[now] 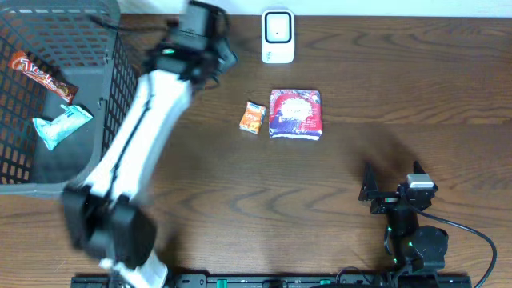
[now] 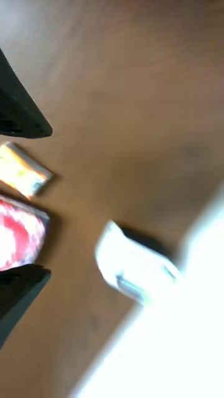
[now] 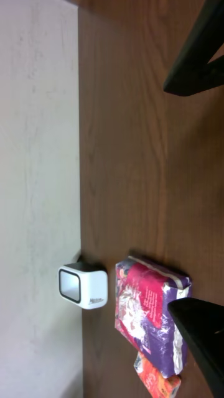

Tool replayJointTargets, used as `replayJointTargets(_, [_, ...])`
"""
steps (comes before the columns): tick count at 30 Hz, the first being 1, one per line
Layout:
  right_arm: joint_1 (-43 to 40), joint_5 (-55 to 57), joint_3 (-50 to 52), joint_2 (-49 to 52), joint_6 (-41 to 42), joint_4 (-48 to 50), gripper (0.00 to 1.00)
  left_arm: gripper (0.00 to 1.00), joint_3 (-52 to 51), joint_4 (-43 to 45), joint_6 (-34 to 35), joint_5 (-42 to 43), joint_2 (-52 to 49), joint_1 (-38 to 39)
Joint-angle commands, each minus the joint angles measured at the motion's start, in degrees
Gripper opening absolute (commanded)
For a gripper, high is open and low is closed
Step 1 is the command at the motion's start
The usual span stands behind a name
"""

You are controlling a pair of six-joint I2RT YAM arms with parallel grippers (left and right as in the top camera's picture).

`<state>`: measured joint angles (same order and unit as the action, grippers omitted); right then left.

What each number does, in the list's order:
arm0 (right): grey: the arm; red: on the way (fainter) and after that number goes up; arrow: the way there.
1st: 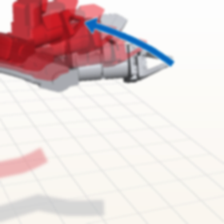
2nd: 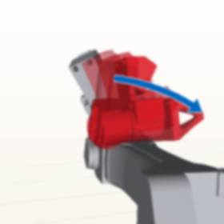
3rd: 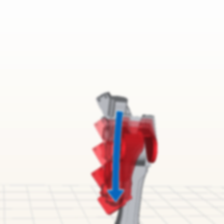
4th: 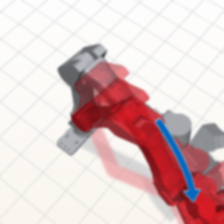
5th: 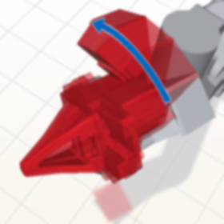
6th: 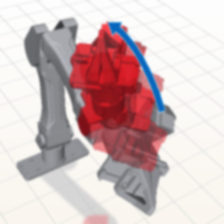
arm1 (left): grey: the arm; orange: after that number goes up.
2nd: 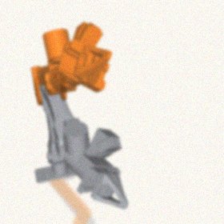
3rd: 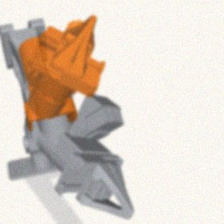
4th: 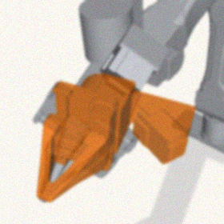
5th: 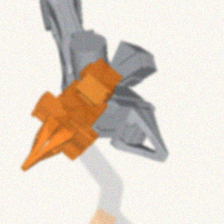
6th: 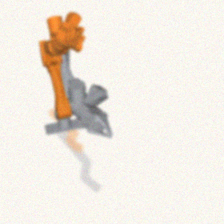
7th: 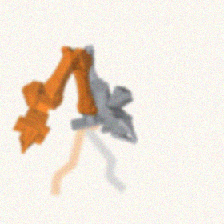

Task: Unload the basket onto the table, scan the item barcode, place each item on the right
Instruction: 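Carry the orange packet to the scanner and place it left of the floral pack, then reach the left gripper into the basket and grasp the mint-green packet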

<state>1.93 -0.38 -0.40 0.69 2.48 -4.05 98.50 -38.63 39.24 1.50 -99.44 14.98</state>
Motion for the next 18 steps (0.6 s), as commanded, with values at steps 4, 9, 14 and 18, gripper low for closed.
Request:
replayJointTargets(4, [-0.76,0.26,0.09,-0.28,-0.42,-0.26,0.99,0.69,2.21,0.09,-14.36,-4.72,14.84,-7.34])
replayJointTargets(9, [-0.76,0.26,0.09,-0.28,-0.44,-0.26,0.99,0.70,2.19,-2.01,-14.38,-7.61,19.32,-18.10])
replayJointTargets(14, [-0.76,0.26,0.09,-0.28,-0.42,-0.26,0.99,0.79,2.12,-6.01,-14.34,-7.56,17.55,-30.77])
replayJointTargets(18, [-0.76,0.26,0.09,-0.28,-0.42,-0.26,0.99,0.82,2.12,-9.99,-14.29,-7.56,14.36,-38.62])
